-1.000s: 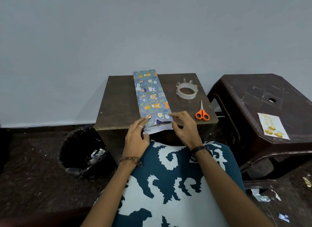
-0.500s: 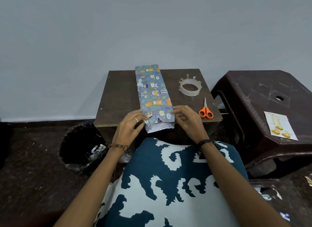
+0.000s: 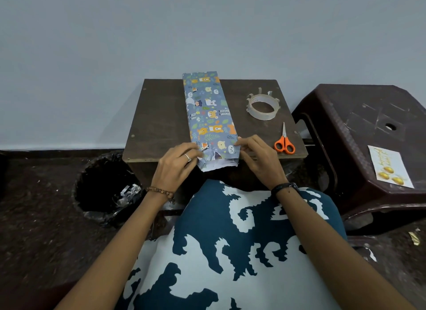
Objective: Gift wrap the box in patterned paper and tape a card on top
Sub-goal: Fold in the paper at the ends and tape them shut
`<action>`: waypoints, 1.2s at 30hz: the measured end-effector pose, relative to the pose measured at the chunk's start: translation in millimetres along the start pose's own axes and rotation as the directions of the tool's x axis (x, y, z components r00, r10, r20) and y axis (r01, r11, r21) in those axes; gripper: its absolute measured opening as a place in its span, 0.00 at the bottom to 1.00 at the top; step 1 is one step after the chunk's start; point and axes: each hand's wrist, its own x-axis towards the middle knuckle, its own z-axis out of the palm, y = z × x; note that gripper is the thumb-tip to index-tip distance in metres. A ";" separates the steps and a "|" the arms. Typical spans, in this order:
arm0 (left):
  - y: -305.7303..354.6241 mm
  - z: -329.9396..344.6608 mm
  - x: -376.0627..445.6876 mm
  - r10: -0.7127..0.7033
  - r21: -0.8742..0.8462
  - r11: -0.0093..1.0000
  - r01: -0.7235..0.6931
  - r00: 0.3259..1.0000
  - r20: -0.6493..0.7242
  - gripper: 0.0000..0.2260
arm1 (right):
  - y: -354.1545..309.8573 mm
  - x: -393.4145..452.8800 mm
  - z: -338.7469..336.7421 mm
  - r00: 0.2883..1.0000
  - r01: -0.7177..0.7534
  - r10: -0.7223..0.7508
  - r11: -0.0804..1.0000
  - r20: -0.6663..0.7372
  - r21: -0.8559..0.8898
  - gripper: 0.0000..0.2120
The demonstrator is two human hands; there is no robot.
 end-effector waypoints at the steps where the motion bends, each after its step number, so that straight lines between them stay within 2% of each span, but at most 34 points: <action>1: -0.5 -1.0 1.0 -0.013 -0.022 1.000 0.013 1.000 0.017 0.08 | -0.2 -0.5 -0.6 1.000 -0.006 0.005 1.000 0.010 0.017 0.11; 4: -4.0 -3.4 -0.7 -0.059 -0.090 0.994 0.066 0.995 0.077 0.09 | -0.1 -3.1 -0.2 0.996 -0.070 0.064 0.992 0.057 0.105 0.18; 7: -5.7 -2.5 -4.6 -0.089 -0.110 0.989 0.102 0.989 0.118 0.11 | -0.8 -5.0 2.2 0.991 -0.107 0.097 0.987 0.090 0.121 0.20; 12: -2.4 6.8 -3.8 -0.091 -0.032 0.995 0.093 0.994 0.062 0.08 | -3.2 -3.0 9.7 0.994 -0.104 0.103 0.992 0.024 0.074 0.17; 16: -2.3 9.4 -1.7 -0.026 0.060 0.998 0.023 0.998 0.055 0.08 | -2.1 -1.6 14.5 0.994 -0.105 0.106 0.994 -0.010 0.020 0.17; 26: -11.3 16.0 -1.9 0.082 0.150 0.985 -0.089 0.995 0.055 0.07 | -1.0 1.2 13.3 1.000 0.024 -0.025 0.991 -0.006 -0.131 0.12; 31: -12.9 9.8 0.8 0.118 0.145 0.981 -0.126 0.991 0.062 0.08 | 0.7 -0.5 16.4 1.000 -0.008 0.007 0.995 -0.005 -0.102 0.07; 36: -12.3 9.6 -0.5 0.082 0.158 0.983 -0.097 0.992 0.099 0.06 | -0.7 -1.9 15.7 1.000 0.004 -0.002 0.996 0.028 -0.084 0.05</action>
